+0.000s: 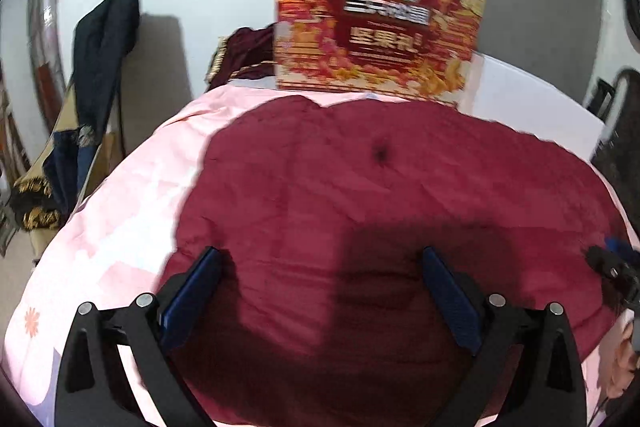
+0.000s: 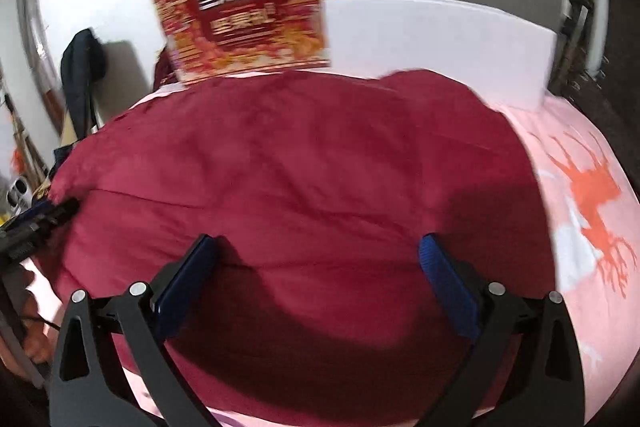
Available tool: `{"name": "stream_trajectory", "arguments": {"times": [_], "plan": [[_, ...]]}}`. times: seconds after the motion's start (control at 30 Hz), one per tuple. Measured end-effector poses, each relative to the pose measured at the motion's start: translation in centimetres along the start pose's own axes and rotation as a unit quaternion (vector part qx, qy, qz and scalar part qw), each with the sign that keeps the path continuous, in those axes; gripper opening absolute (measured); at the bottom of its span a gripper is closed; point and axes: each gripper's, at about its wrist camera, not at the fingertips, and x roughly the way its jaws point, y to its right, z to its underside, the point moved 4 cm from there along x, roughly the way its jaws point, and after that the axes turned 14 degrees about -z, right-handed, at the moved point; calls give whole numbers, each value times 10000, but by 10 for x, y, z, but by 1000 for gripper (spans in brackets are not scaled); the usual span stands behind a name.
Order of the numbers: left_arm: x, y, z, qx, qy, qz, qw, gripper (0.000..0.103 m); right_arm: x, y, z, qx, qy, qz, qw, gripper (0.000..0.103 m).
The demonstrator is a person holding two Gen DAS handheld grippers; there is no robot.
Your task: Fold large clothes
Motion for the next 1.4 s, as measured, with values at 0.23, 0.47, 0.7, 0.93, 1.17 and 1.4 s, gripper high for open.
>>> {"name": "stream_trajectory", "arguments": {"times": [0.23, 0.47, 0.7, 0.93, 1.17, 1.4], "plan": [[30, -83, -6, -1277, -543, -583, 9886, 100, -48, 87, 14, 752, 390, 1190, 9893, 99], [-5, -60, -2, -779, 87, -1160, 9902, 100, -125, 166, 40, 2670, 1604, 1603, 9366, 99], [-87, 26, 23, 260, 947, -317, 9947, 100, -155, 103, 36, 1929, 2423, 1266, 9424, 98], [-127, 39, 52, 68, 774, 356, 9963, 100, -149, 3, 48, 602, 2323, 781, 9676, 98], [-163, 25, 70, -48, 1302, 144, 9914, 100, -157, -47, 85, 176, 2354, 596, 9699, 99], [-200, 21, 85, 35, 1963, 131, 9805, 100, -176, -68, 106, -146, 2552, 600, 9649, 99]]}}
